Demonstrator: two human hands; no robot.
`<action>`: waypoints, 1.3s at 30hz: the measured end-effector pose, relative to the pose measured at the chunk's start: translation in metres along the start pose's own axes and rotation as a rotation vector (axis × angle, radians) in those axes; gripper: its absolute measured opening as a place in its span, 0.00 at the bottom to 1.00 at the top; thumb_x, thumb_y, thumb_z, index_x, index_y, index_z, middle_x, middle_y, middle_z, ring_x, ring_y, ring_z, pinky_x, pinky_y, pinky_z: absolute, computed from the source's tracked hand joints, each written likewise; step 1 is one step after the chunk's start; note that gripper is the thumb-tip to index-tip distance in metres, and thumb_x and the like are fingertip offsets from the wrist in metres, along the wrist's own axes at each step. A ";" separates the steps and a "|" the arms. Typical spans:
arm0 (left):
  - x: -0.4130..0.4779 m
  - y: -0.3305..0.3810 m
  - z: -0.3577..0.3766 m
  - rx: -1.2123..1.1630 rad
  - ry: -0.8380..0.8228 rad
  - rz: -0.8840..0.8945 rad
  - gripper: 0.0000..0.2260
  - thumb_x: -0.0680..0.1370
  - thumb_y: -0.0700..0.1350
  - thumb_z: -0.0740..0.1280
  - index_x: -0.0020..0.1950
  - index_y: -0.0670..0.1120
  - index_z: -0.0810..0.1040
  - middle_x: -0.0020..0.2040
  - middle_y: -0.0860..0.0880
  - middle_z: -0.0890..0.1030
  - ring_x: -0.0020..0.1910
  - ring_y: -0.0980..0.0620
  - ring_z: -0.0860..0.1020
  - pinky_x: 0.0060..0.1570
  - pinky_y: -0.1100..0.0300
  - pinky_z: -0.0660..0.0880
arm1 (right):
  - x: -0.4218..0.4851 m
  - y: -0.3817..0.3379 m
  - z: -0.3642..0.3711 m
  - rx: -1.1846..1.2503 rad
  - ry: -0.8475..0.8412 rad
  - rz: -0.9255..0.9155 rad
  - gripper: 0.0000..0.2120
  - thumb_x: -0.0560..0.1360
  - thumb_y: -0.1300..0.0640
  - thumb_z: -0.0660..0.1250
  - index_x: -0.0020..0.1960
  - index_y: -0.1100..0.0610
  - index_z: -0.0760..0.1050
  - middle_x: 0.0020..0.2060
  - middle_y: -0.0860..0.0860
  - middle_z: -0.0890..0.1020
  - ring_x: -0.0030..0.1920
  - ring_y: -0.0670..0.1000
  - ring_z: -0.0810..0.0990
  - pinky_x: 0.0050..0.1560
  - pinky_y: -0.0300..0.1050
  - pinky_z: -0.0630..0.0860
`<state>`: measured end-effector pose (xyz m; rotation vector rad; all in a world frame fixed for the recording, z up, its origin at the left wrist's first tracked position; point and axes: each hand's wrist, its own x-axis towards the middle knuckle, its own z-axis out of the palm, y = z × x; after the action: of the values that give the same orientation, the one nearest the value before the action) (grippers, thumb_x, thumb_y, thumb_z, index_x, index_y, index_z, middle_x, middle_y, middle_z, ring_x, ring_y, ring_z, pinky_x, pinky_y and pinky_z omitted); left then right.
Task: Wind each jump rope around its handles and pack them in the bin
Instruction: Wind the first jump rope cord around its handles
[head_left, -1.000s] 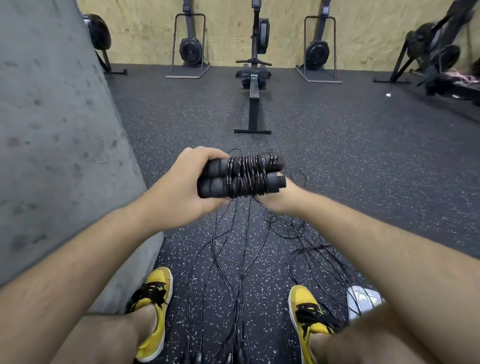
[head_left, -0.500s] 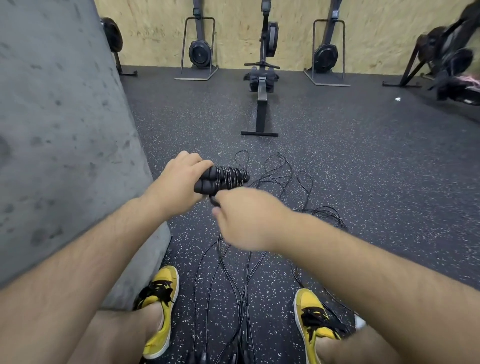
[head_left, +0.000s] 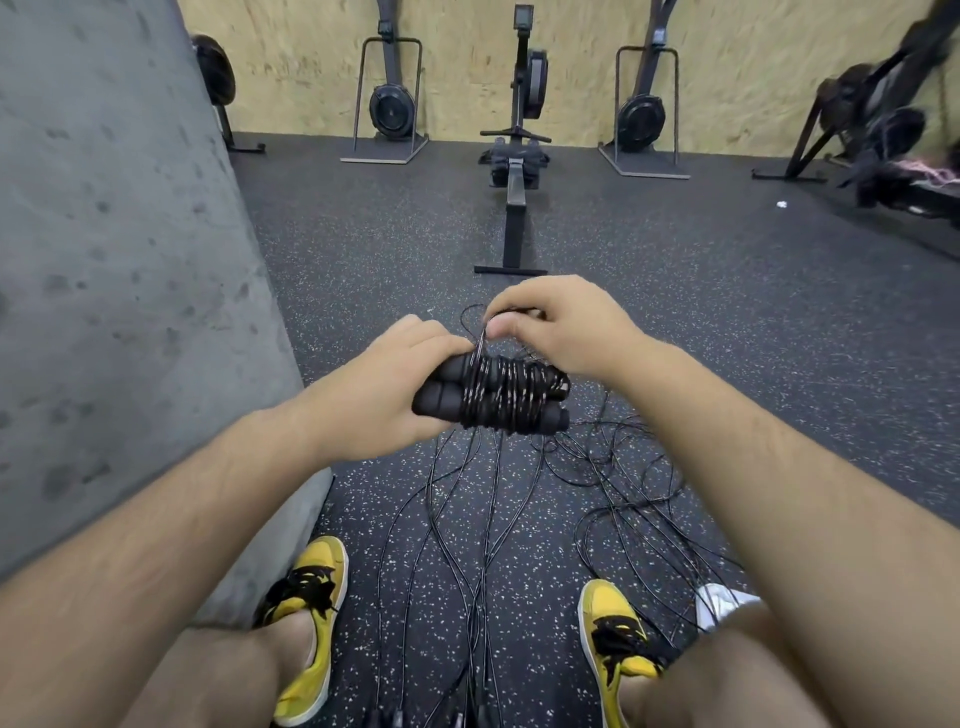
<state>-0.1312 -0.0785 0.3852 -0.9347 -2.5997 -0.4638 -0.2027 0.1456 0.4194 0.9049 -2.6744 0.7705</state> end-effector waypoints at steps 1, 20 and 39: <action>-0.001 0.005 -0.002 -0.030 -0.005 -0.006 0.23 0.72 0.54 0.72 0.64 0.47 0.74 0.50 0.53 0.74 0.50 0.53 0.69 0.54 0.58 0.67 | -0.002 0.002 0.001 0.184 -0.035 0.050 0.07 0.76 0.45 0.69 0.48 0.47 0.83 0.35 0.41 0.81 0.36 0.43 0.76 0.42 0.42 0.73; 0.011 0.003 0.004 -0.379 0.393 -0.512 0.32 0.80 0.55 0.68 0.80 0.57 0.57 0.64 0.52 0.77 0.60 0.53 0.76 0.65 0.51 0.72 | -0.023 -0.072 0.047 -0.122 0.003 0.146 0.11 0.80 0.56 0.57 0.59 0.58 0.72 0.53 0.57 0.80 0.53 0.60 0.79 0.46 0.50 0.71; 0.012 0.010 -0.012 -1.201 0.527 -0.556 0.24 0.85 0.46 0.60 0.76 0.68 0.62 0.70 0.50 0.77 0.60 0.49 0.80 0.45 0.56 0.80 | -0.031 -0.070 0.015 0.090 -0.138 -0.296 0.17 0.81 0.48 0.64 0.68 0.45 0.67 0.43 0.43 0.78 0.43 0.44 0.76 0.49 0.45 0.74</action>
<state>-0.1306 -0.0697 0.4029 -0.2018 -1.8781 -2.1842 -0.1354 0.1063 0.4247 1.3846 -2.5480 0.7890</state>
